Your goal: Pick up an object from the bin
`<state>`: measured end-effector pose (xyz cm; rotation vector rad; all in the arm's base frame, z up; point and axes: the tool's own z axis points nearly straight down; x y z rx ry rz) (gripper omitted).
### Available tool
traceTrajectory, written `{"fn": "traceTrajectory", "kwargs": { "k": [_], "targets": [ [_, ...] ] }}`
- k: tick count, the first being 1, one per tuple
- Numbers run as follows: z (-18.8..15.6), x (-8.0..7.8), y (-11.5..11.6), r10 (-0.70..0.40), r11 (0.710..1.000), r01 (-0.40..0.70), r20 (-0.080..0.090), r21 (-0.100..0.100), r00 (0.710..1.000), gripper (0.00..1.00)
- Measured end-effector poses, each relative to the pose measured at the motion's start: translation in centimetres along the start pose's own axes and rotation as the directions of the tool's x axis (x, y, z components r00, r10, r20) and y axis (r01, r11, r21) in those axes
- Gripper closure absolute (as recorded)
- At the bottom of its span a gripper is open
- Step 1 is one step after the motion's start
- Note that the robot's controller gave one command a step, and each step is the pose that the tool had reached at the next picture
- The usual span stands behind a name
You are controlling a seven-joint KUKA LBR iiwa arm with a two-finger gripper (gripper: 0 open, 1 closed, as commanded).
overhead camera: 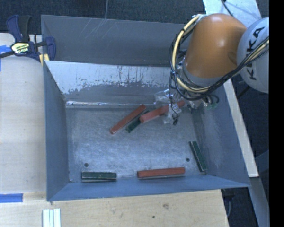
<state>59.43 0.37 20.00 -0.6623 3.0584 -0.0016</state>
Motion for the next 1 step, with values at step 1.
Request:
{"fn": "traceTrajectory", "kwargs": {
  "k": [1],
  "targets": [
    [-9.75, -0.28, -0.60, 0.012, 1.000, -0.012, 0.001, 0.002, 1.000, 1.00]
  ]
}}
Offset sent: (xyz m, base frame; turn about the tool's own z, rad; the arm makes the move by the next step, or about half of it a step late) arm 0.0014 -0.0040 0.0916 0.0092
